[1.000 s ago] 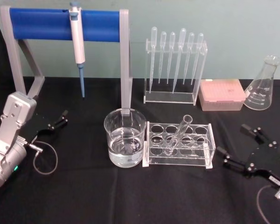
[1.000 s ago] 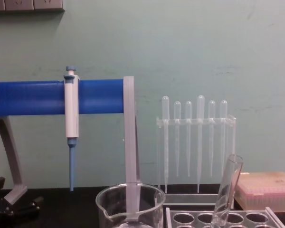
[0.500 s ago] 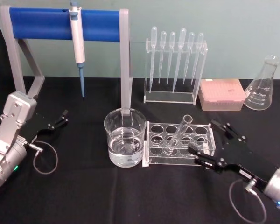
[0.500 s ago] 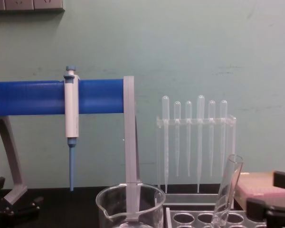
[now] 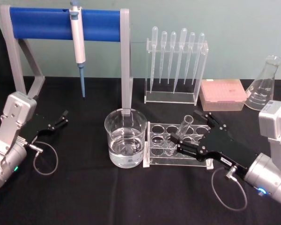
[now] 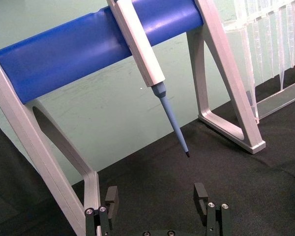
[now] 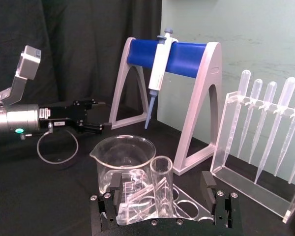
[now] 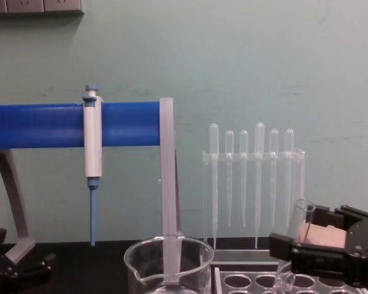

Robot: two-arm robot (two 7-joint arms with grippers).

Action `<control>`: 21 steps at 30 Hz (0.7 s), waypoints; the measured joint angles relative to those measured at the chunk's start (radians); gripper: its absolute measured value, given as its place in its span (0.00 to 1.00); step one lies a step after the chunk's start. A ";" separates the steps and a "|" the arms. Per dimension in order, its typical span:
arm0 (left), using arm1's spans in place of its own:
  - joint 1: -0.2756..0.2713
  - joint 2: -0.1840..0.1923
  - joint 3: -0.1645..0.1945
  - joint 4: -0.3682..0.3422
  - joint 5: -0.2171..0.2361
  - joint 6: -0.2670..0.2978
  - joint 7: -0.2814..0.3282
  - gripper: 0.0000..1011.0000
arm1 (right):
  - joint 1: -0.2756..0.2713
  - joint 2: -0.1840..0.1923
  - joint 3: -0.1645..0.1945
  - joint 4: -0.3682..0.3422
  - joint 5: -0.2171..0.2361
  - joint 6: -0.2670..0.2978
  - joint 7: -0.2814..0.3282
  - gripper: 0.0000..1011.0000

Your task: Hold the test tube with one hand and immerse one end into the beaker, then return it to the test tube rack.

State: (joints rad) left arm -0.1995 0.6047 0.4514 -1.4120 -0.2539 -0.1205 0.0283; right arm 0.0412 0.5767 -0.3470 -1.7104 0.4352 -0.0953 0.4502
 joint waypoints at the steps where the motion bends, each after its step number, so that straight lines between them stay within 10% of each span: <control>1: 0.000 0.000 0.000 0.000 0.000 0.000 0.000 0.99 | 0.005 -0.008 0.000 0.005 0.000 0.006 0.002 0.99; 21: 0.000 0.000 0.000 0.000 0.000 0.000 0.000 0.99 | 0.019 -0.047 0.000 0.031 -0.015 0.024 0.002 0.98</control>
State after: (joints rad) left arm -0.1995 0.6047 0.4514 -1.4120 -0.2539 -0.1205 0.0283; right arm 0.0602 0.5294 -0.3474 -1.6792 0.4204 -0.0710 0.4518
